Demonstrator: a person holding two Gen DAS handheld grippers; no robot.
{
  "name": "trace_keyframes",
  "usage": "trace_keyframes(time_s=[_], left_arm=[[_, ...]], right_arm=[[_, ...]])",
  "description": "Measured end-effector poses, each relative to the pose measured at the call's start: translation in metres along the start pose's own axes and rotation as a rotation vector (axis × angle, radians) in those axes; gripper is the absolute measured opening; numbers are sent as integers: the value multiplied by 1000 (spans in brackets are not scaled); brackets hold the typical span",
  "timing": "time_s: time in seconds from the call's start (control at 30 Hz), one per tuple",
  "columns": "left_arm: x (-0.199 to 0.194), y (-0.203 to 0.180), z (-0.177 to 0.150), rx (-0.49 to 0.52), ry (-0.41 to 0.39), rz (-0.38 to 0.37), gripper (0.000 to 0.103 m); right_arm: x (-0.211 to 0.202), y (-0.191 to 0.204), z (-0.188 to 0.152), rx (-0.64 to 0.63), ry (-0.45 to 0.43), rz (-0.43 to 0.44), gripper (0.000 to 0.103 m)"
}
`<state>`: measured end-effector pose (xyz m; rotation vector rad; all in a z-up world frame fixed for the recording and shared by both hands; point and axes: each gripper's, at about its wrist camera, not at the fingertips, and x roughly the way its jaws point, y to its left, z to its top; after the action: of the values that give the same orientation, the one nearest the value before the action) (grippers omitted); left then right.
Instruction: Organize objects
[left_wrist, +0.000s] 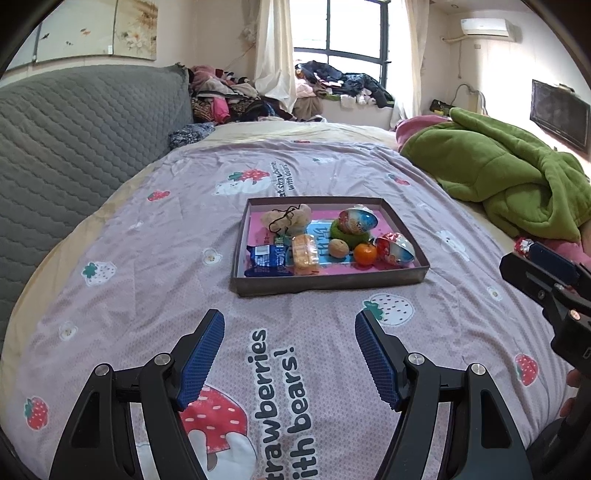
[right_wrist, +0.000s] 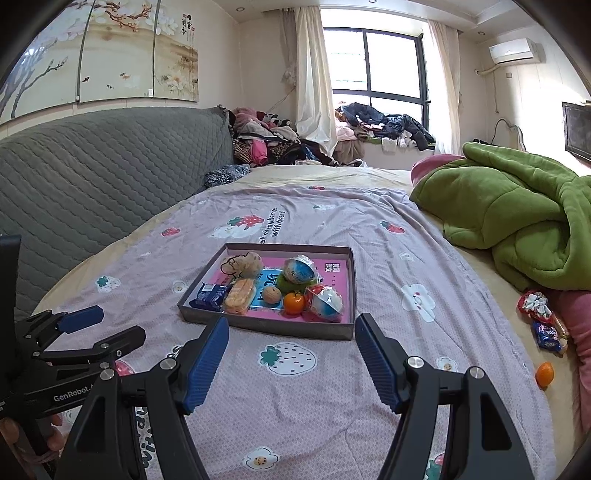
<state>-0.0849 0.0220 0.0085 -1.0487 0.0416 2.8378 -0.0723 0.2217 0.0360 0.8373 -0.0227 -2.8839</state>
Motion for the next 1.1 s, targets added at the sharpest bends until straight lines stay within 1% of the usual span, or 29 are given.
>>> trace_keyframes(time_s=[0.3,0.47,0.57,0.7,0.8,0.97,1.1], left_arm=[[7,2,-4,-3,11,9,75],[15,3,-9,-8,24,-2,75],[19,8,-11,-37,40,-21,75],[23,12,-16,-41,36,4,75],[24,14,-18,-48,34,-3,75],[30,16,-21,-48,41,9,75],[34,19,-25,-60,50,-6,75]], right_arm=[[9,1,-6,4,16,-13,70],[14,0,-12,6,22,-16,70],[19,-2,-16,11,37,-23,70],[24,-4,-22,21,44,-27,70],[28,-6,-27,29,56,-31,70],[35,-9,-32,34,71,-39,70],[37,-10,-35,33,78,-38,70]])
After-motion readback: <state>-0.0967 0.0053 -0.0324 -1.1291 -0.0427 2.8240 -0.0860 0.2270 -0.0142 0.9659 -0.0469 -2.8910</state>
